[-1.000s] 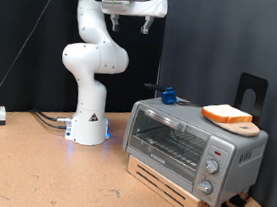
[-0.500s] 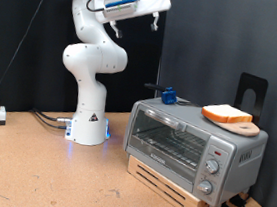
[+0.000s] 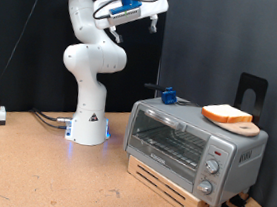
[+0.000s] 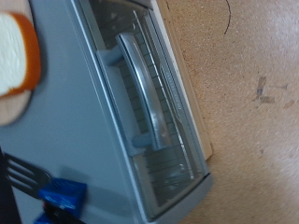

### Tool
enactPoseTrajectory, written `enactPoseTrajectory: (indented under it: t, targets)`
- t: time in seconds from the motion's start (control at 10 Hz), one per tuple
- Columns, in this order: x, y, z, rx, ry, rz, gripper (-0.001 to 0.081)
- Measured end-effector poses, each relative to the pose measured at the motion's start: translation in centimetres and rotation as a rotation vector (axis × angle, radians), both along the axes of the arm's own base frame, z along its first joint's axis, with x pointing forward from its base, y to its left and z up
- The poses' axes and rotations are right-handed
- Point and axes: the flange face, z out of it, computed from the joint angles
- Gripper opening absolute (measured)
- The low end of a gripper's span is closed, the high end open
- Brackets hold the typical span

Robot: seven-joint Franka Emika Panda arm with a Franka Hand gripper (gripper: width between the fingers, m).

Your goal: Make a piece of toast with the oven

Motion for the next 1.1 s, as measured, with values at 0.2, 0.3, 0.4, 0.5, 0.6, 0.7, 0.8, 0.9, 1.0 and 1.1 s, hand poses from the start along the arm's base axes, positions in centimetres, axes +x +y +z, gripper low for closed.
enactPoseTrajectory:
  t: [0.2,0.3,0.4,0.5,0.6,0.7,0.8,0.9,1.0,1.1]
  targets:
    - [0.5,0.0,-0.7,-0.004,-0.004,0.056,0.0810]
    - [-0.1,0.3,-0.8,0.044,0.009,0.133,0.0810]
    - [-1.0,0.1,-0.7,0.111,0.008,0.241,0.0810]
    - [-1.9,0.0,-0.9,0.167,0.001,0.346,0.0810]
    - [-2.5,-0.2,-1.6,0.188,0.001,0.409,0.0810]
    - [-2.6,0.1,-2.6,0.181,0.004,0.427,0.0810]
    - [-2.6,0.4,-3.9,0.165,0.008,0.427,0.0810]
    - [-2.2,0.9,-5.4,0.151,0.002,0.416,0.0810]
    - [-1.8,1.3,-6.8,0.144,-0.002,0.399,0.0810]
    - [-1.2,1.6,-7.9,0.141,-0.007,0.380,0.0810]
